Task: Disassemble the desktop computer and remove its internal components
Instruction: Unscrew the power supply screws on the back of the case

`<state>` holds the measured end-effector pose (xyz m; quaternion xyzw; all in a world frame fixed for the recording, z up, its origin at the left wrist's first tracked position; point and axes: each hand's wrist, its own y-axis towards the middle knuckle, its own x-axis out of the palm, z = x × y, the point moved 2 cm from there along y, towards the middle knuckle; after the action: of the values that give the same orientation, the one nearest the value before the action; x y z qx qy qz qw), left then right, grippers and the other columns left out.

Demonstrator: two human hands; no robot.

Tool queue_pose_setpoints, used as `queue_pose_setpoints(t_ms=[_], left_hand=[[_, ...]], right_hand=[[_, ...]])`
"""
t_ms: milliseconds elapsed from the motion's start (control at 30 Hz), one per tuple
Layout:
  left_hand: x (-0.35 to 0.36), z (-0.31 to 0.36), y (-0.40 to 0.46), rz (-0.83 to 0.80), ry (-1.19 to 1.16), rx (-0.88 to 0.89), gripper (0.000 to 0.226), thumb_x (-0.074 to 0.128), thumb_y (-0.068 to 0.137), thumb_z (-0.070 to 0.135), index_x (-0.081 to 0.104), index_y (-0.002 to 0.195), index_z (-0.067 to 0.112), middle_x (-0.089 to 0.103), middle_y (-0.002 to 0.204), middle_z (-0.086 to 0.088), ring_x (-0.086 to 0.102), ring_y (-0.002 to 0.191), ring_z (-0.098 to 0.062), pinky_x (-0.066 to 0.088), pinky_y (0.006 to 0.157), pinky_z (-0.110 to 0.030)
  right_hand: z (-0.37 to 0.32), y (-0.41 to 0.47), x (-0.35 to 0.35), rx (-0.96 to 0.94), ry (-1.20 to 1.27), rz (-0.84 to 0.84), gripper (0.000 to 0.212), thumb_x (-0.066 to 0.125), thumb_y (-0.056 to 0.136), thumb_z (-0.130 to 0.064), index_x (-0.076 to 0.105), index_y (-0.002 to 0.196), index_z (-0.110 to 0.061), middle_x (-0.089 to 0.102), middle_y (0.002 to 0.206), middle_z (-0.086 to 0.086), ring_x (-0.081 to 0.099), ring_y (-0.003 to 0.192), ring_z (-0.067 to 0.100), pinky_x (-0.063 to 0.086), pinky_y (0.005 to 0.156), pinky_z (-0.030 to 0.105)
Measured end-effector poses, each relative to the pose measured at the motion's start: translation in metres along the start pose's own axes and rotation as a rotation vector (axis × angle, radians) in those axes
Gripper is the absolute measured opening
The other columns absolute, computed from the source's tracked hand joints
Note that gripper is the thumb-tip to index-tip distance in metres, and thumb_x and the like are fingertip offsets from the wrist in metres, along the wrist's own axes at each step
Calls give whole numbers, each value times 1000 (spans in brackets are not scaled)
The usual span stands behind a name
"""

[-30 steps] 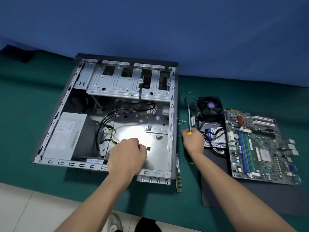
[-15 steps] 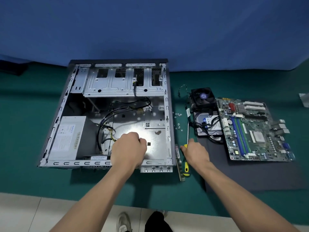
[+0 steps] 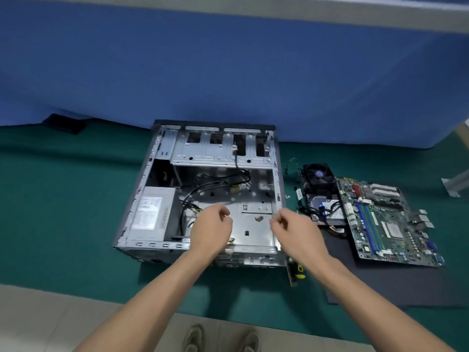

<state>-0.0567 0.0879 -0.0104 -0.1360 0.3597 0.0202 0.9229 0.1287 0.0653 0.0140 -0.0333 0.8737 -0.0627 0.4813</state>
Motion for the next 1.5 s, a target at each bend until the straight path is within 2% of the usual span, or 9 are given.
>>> queue_pose_setpoints(t_ms=[67, 233, 367, 467, 700, 967, 1167, 1367, 1500], left_hand=[[-28, -14, -3, 12, 130, 93, 25, 49, 84, 16, 62, 103, 23, 62, 95, 13, 57, 84, -8, 43, 70, -25], [-82, -49, -2, -91, 655, 345, 35, 48, 77, 17, 52, 112, 15, 52, 119, -1, 40, 111, -20, 36, 91, -29], [-102, -77, -5, -225, 695, 399, 72, 55, 72, 22, 30, 140, 15, 20, 151, -7, 17, 138, -24, 17, 114, -33], [-108, -95, -3, -279, 795, 456, 87, 62, 74, 25, 14, 147, 22, -1, 156, -5, 1, 143, -23, 7, 117, -36], [-108, -119, 11, -226, 1096, 711, 93, 54, 90, 41, -18, 146, 24, -10, 155, -17, -4, 143, -33, 4, 114, -48], [-110, -125, 7, -196, 948, 688, 85, 55, 90, 40, -4, 149, 23, -10, 157, -8, -8, 144, -25, -6, 115, -38], [-112, -131, 11, -210, 1000, 768, 92, 55, 90, 40, -13, 148, 18, -16, 155, -13, -14, 143, -29, -10, 115, -39], [-107, -135, 10, -95, 960, 752, 76, 33, 89, 0, -14, 147, 12, -13, 155, -16, -14, 142, -33, -15, 112, -37], [-108, -135, 9, -176, 915, 739, 90, 50, 84, 23, -13, 148, 16, -19, 154, -10, -17, 142, -27, -12, 114, -33]], right_hand=[[-33, -5, 18, -119, -35, -91, 10, 49, 91, -30, 60, 90, -29, 60, 87, -17, 57, 84, 10, 44, 69, 28], [-96, -3, 76, -207, -78, -386, 41, 49, 93, -33, 47, 133, -25, 50, 135, -2, 45, 122, 20, 39, 97, 34], [-126, 4, 101, -104, -159, -495, 39, 40, 95, -49, 56, 120, -24, 60, 122, 4, 53, 111, 26, 36, 75, 31], [-129, 5, 103, -23, -140, -441, 44, 32, 95, -58, 61, 85, -26, 65, 96, -1, 56, 92, 21, 35, 67, 30], [-135, 1, 102, 42, -178, -302, 46, 39, 95, -53, 59, 70, -20, 54, 64, -2, 53, 73, 22, 39, 63, 29], [-140, -2, 101, 87, -212, -253, 41, 40, 94, -54, 69, 86, -27, 60, 74, -2, 55, 76, 20, 40, 65, 27], [-137, -8, 105, 85, -222, -220, 46, 40, 94, -54, 69, 83, -21, 59, 69, -2, 56, 75, 22, 39, 61, 28], [-135, -10, 109, 72, -180, -190, 45, 42, 94, -52, 71, 88, -19, 66, 75, 5, 61, 81, 27, 46, 71, 31], [-131, -14, 111, 91, -144, -174, 39, 42, 94, -52, 62, 77, -24, 60, 69, 0, 57, 76, 26, 41, 65, 31]])
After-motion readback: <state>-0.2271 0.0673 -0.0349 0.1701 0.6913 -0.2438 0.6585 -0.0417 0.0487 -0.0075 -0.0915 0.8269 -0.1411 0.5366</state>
